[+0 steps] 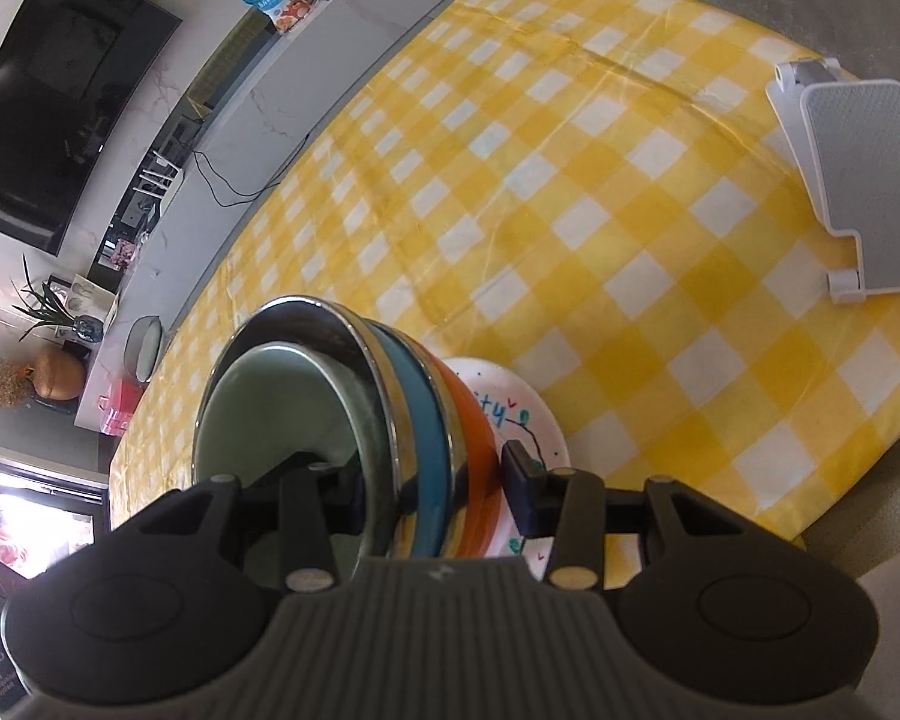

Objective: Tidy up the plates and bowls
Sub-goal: 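Grip the bowl stack rim with both tools and lift it toward the plates, then lower the bowl stack onto the plate stack and open both tools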

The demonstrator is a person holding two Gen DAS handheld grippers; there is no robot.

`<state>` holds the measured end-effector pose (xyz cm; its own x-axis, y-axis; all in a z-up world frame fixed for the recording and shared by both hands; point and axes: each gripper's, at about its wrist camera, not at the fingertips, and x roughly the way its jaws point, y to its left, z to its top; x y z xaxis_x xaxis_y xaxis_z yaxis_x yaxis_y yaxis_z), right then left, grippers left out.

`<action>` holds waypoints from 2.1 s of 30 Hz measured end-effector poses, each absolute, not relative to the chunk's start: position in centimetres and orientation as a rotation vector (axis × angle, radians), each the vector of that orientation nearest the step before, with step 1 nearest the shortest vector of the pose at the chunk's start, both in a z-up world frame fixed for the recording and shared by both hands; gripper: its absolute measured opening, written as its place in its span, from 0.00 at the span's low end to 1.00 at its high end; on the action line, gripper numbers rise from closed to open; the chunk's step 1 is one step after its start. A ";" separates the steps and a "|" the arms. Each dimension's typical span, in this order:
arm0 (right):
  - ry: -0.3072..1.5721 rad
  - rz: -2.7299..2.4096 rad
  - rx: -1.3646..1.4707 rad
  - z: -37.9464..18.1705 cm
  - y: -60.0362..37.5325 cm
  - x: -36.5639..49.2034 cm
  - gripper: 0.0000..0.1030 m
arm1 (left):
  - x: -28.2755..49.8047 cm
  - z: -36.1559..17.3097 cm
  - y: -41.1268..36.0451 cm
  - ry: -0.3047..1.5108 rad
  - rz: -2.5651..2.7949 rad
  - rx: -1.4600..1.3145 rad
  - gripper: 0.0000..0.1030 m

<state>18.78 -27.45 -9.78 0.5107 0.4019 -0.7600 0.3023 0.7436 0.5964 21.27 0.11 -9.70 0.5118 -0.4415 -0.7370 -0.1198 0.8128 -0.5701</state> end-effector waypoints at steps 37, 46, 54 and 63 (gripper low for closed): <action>1.005 0.067 0.696 -8.6 -27.2 18.2 0.66 | 20.0 -6.5 -0.2 0.949 -0.210 -0.468 0.67; 0.801 0.059 0.491 -2.1 -26.6 14.0 0.76 | 13.9 2.2 -0.9 0.664 -0.252 -0.234 0.67; 0.570 0.046 0.251 3.5 -25.4 6.7 0.85 | 6.4 5.8 -2.4 0.458 -0.271 -0.091 0.67; 0.395 0.074 0.067 5.7 -23.5 -0.9 0.91 | 1.4 6.1 -4.8 0.339 -0.218 0.127 0.73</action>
